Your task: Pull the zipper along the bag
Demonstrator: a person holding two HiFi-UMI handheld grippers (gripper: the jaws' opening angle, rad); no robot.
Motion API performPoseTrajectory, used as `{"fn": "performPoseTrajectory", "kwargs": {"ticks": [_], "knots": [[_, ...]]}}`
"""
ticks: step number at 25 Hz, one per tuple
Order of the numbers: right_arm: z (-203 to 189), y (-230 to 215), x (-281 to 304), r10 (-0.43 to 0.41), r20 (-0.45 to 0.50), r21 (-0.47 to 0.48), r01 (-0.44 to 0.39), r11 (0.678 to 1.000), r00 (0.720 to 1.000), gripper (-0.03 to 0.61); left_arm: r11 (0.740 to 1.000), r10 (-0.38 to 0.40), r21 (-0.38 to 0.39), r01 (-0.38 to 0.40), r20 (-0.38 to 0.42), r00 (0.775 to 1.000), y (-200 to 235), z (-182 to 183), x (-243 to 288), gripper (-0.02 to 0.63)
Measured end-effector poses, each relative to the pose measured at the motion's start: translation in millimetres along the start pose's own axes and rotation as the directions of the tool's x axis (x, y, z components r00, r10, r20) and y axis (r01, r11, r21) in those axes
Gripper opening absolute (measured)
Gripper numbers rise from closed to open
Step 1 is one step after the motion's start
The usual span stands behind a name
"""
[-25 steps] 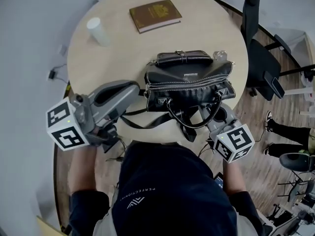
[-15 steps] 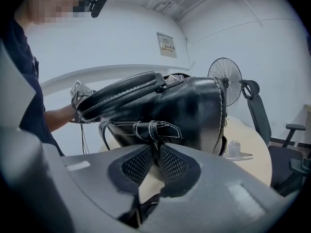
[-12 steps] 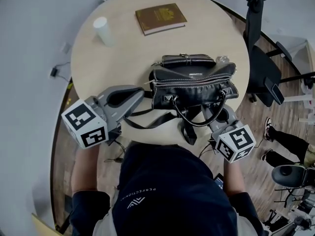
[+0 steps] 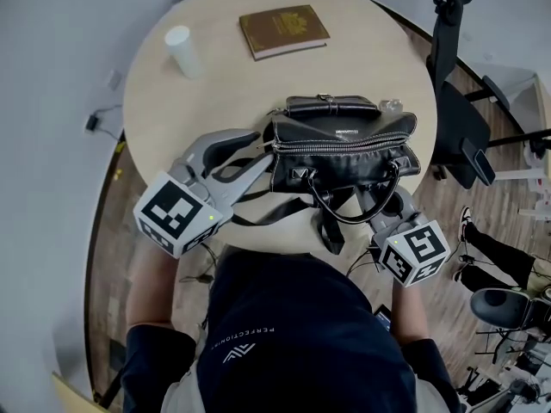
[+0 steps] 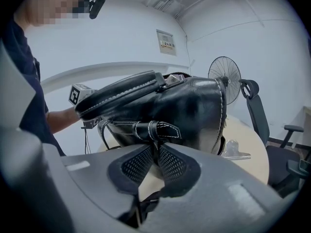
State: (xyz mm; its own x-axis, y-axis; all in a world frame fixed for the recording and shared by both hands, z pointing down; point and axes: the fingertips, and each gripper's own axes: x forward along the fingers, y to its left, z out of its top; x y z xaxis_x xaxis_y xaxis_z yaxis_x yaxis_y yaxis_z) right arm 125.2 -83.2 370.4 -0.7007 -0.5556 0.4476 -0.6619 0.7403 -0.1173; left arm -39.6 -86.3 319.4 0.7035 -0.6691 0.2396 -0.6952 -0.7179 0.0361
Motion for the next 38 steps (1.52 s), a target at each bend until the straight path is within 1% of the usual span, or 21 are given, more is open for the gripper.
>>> {"fn": "performPoseTrajectory", "kwargs": {"ticks": [3, 6, 8, 13, 17, 20, 22, 24, 26, 29, 30, 32, 34, 35, 37, 38], "knots": [[-0.4, 0.0, -2.5, -0.008, -0.009, -0.004, 0.008, 1.0, 1.0, 0.033, 0.999, -0.037, 0.012, 0.037, -0.008, 0.999, -1.9, 3.7, 3.2, 0.119], [-0.5, -0.6, -5.8, -0.016, -0.017, -0.004, 0.016, 1.0, 1.0, 0.034, 0.998, -0.056, 0.033, 0.056, -0.018, 0.998, -3.1, 5.5, 3.4, 0.08], [-1.7, -0.2, -9.5, -0.019, -0.024, -0.005, 0.019, 1.0, 1.0, 0.038, 0.997, -0.069, 0.041, 0.07, -0.02, 0.997, -4.9, 6.6, 3.3, 0.064], [-3.8, -4.8, -24.3, -0.04, -0.028, -0.004, 0.04, 0.999, 0.999, 0.048, 0.997, -0.075, 0.032, 0.075, -0.016, 0.997, -2.7, 8.6, 2.5, 0.029], [-2.3, -8.1, -42.2, -0.056, -0.045, -0.034, 0.054, 0.998, 0.997, 0.069, 0.997, -0.076, 0.019, 0.077, -0.035, 0.996, -1.0, 5.6, -0.2, 0.028], [10.0, -15.1, -62.9, -0.074, -0.012, -0.028, 0.073, 0.997, 0.997, 0.077, 0.998, -0.062, 0.024, 0.064, -0.047, 0.997, 0.1, 4.0, -2.8, 0.028], [25.3, -21.3, -76.4, -0.084, 0.036, -0.011, 0.084, 0.996, 0.996, 0.083, 0.998, -0.052, 0.025, 0.053, -0.05, 0.997, 0.5, 3.1, -4.1, 0.028], [43.5, -25.6, -87.1, -0.086, 0.082, -0.022, 0.088, 0.996, 0.993, 0.094, 0.999, -0.046, 0.016, 0.047, -0.054, 0.997, 0.1, 2.7, -5.7, 0.028], [57.2, -27.0, -90.3, -0.064, 0.094, -0.075, 0.071, 0.995, 0.994, 0.137, 0.999, -0.044, 0.011, 0.045, -0.059, 0.997, -1.2, 3.0, -7.9, 0.028], [59.8, -28.6, -77.9, -0.004, 0.048, -0.152, 0.012, 0.988, 0.999, 0.228, 0.999, -0.045, 0.007, 0.046, -0.063, 0.997, -3.2, 2.4, -9.9, 0.028], [57.6, -29.4, -71.0, 0.015, 0.032, -0.163, -0.009, 0.987, 0.999, 0.267, 0.999, -0.048, 0.005, 0.048, -0.062, 0.997, -3.4, 0.9, -9.5, 0.028], [52.8, -30.7, -57.1, 0.048, 0.013, -0.162, -0.045, 0.986, 0.999, 0.31, 0.999, -0.051, 0.0, 0.051, -0.063, 0.997, -3.0, -2.7, -8.3, 0.028], [51.7, -29.7, -49.2, 0.074, 0.016, -0.149, -0.07, 0.986, 0.997, 0.311, 0.999, -0.048, -0.02, 0.047, -0.072, 0.996, -2.4, -4.1, -8.7, 0.028], [52.7, -28.8, -48.1, 0.084, 0.023, -0.145, -0.08, 0.986, 0.996, 0.303, 0.998, -0.049, -0.044, 0.046, -0.076, 0.996, -2.2, -4.2, -9.2, 0.028], [54.9, -28.3, -47.9, 0.097, 0.031, -0.146, -0.092, 0.985, 0.995, 0.298, 0.99, -0.064, -0.13, 0.054, -0.072, 0.995, -1.0, -4.6, -10.5, 0.028], [55.3, -28.7, -47.7, 0.101, 0.03, -0.149, -0.095, 0.984, 0.994, 0.298, 0.981, -0.076, -0.186, 0.063, -0.065, 0.995, -0.2, -4.8, -11.0, 0.028]]}}
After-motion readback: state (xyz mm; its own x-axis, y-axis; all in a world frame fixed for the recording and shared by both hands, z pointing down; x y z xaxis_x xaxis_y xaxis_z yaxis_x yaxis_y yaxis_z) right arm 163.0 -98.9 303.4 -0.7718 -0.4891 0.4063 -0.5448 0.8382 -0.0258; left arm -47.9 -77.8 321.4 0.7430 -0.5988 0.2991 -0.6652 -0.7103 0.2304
